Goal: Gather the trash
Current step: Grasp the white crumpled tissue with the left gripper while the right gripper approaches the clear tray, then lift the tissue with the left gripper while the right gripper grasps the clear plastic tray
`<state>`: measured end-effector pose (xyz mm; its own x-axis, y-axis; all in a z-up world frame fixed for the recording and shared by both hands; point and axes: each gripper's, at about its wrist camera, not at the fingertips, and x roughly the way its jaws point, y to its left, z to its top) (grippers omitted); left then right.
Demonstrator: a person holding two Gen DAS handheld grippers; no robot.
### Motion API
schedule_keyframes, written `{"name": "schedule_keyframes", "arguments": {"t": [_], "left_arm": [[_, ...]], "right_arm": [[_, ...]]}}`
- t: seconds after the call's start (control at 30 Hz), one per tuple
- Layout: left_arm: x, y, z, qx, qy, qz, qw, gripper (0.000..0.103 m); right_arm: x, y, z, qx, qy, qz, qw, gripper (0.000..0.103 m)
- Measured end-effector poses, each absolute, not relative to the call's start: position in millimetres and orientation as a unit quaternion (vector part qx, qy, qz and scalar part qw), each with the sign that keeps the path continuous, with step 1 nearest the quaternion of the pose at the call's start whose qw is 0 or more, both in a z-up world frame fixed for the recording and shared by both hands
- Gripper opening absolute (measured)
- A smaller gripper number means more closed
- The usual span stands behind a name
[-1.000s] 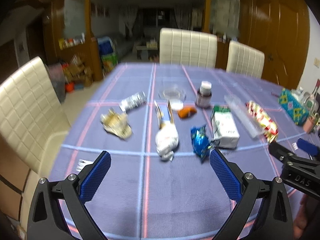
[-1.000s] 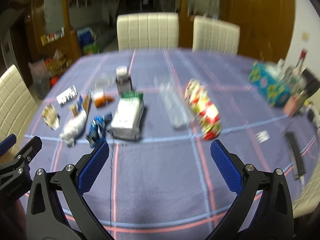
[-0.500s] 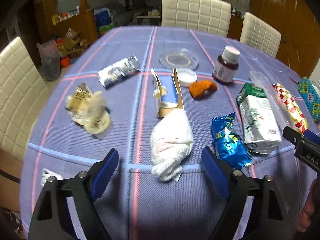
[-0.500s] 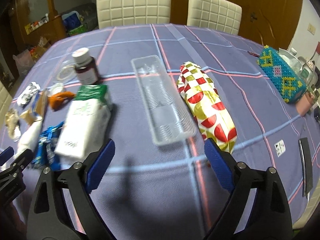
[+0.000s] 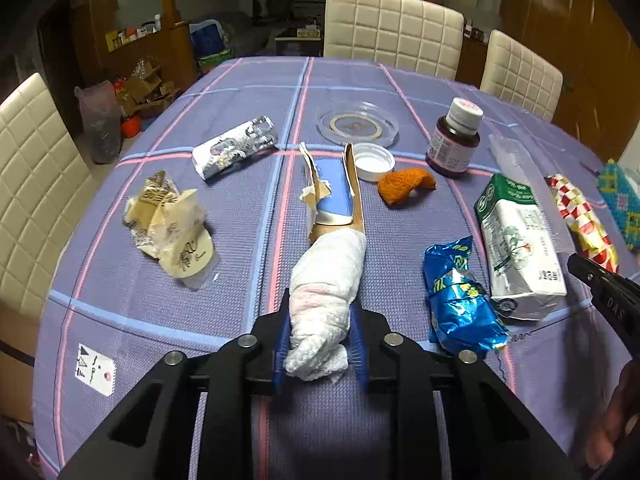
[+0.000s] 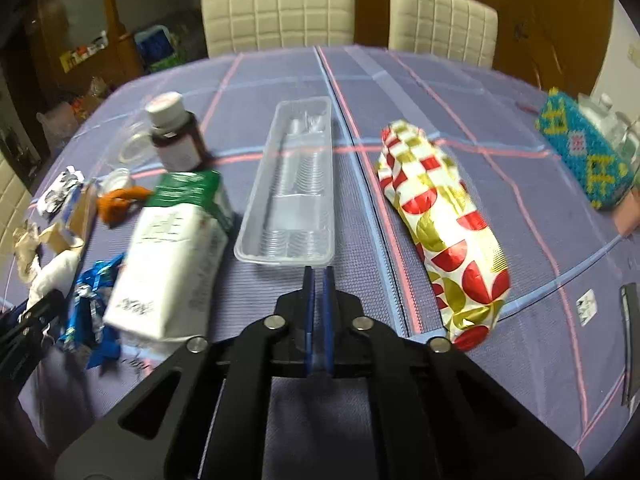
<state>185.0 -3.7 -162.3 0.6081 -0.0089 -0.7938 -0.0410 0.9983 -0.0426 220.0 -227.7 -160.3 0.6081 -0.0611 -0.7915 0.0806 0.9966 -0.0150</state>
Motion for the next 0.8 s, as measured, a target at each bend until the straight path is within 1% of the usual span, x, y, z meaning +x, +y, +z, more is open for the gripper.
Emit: {"name": "schedule_keyframes", "arguments": {"t": [0.13, 0.2, 0.23, 0.27, 0.33, 0.57, 0.7, 0.8], "left_arm": [[170.1, -5.3, -148.1, -0.024, 0.414, 0.003, 0.91, 0.023], [164.2, -6.0, -142.2, -0.023, 0.406, 0.003, 0.914, 0.023], [163.8, -6.1, -140.7, -0.024, 0.404, 0.004, 0.914, 0.023], [164.2, -5.7, -139.1, -0.025, 0.402, 0.004, 0.915, 0.023], [168.0, -5.4, -137.7, -0.026, 0.402, 0.005, 0.915, 0.023], [185.6, -7.2, -139.4, -0.025, 0.406, 0.005, 0.914, 0.023], [195.7, -10.1, -141.6, -0.023, 0.407, 0.005, 0.913, 0.023], [200.2, -10.1, -145.8, -0.024, 0.411, 0.003, 0.911, 0.023]], "right_arm": [[203.4, -216.8, -144.6, -0.006, 0.41, -0.036, 0.912, 0.0], [201.2, -216.1, -140.5, -0.004, 0.408, -0.027, 0.913, 0.001], [202.0, -216.2, -140.1, 0.001, 0.412, -0.02, 0.911, 0.004], [204.5, -219.3, -139.3, 0.019, 0.419, -0.009, 0.908, 0.004], [209.9, -222.3, -137.7, 0.038, 0.43, 0.013, 0.902, 0.004], [228.4, -210.5, -145.9, 0.021, 0.441, 0.021, 0.897, 0.004], [235.0, -206.2, -144.6, -0.01, 0.423, 0.006, 0.906, 0.004], [238.6, -209.6, -145.5, -0.009, 0.418, 0.007, 0.908, 0.004]]}}
